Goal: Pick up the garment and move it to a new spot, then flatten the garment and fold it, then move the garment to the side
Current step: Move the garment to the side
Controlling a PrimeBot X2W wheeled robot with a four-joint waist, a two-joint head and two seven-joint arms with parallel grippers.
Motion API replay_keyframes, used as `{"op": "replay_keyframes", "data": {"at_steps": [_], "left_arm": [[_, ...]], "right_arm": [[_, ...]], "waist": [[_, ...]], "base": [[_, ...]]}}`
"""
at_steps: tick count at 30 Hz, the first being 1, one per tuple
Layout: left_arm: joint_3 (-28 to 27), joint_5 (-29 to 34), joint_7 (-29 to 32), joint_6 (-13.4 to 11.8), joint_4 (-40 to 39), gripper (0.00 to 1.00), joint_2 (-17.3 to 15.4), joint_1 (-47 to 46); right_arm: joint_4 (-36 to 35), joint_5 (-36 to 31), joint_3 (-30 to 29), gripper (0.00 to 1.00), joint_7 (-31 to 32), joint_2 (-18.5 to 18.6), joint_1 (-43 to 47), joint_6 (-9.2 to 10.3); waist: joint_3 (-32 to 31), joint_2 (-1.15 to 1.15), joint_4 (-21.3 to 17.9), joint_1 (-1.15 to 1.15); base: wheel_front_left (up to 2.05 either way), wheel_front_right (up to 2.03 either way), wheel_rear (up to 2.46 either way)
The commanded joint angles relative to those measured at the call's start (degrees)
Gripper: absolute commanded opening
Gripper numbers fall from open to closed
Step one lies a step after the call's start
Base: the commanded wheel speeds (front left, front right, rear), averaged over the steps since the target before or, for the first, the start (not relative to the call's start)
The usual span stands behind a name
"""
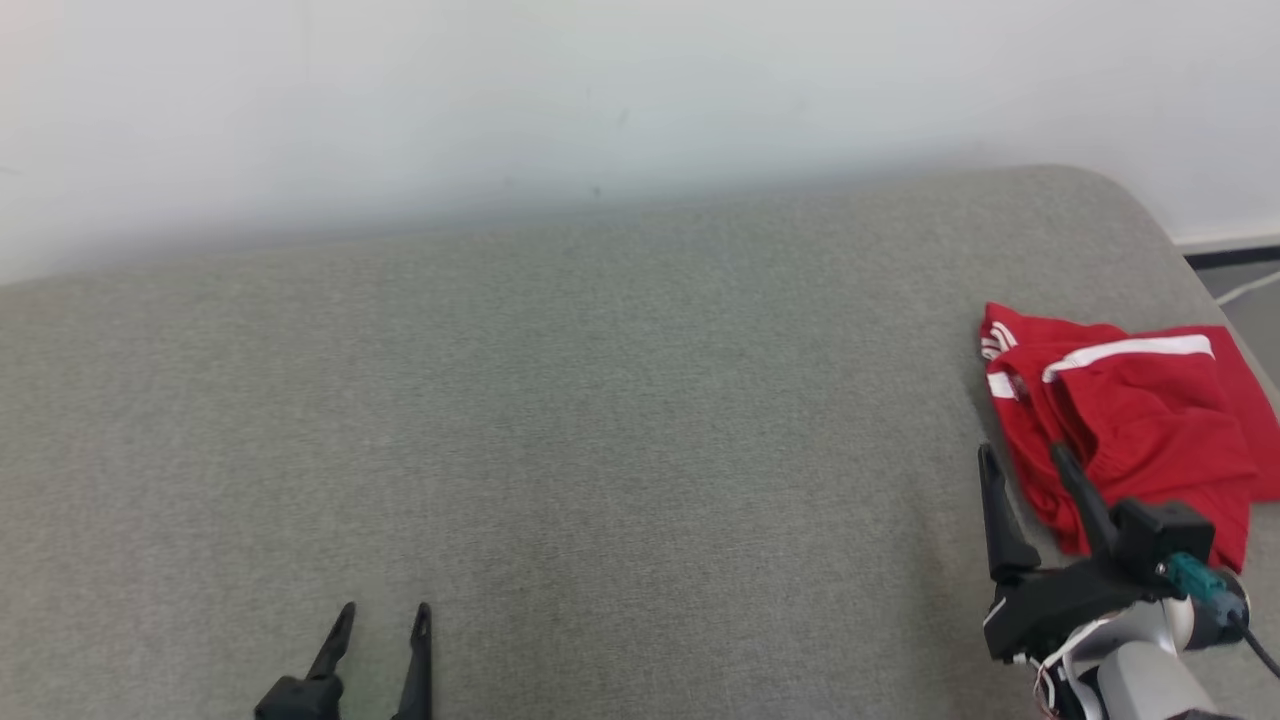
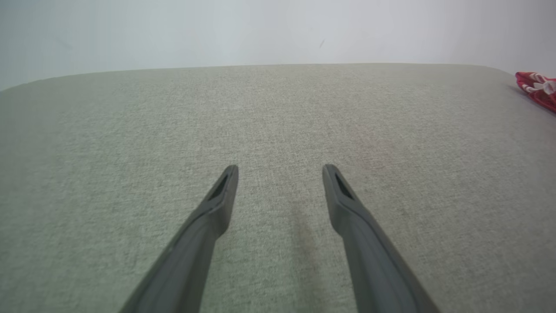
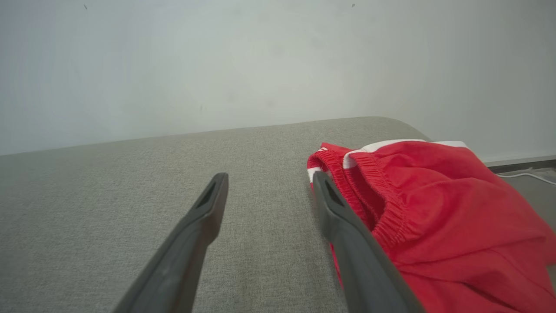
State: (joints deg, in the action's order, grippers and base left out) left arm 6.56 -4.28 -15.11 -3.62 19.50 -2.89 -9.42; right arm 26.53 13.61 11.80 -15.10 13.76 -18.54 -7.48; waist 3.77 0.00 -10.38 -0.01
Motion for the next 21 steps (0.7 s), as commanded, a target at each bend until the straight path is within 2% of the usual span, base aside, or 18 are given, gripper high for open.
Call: {"op": "replay_keyframes", "data": {"at_steps": [1, 7, 21], "left_arm": [[-0.94, 0.51, -0.02, -0.12, -0.5, 1.0, -0.14, 1.4], [-4.66, 0.76, -0.03, -0.16, -1.09, 1.0, -0.17, 3.93], [-8.19, 2.06, -0.02, 0.51, -3.59, 1.0, -0.12, 7.5]], "right_arm": [[-0.72, 0.22, -0.46, 1.0, -0.01, -0.69, 1.47, -0.01], [-1.98, -0.26, -0.8, 1.0, -0.01, -2.44, 5.06, -0.01], [-1.84, -1.07, -0.88, 1.0, -0.01, -4.75, 10.29, -0.01]], "waist": [[-1.32, 0.0, 1.55, 0.01], [-2.76, 0.0, 3.59, 0.01], [-5.33, 0.0, 7.45, 0.01]], "base": [[0.0, 0.0, 0.0], [0.0, 0.0, 0.0], [0.0, 0.0, 0.0]]}}
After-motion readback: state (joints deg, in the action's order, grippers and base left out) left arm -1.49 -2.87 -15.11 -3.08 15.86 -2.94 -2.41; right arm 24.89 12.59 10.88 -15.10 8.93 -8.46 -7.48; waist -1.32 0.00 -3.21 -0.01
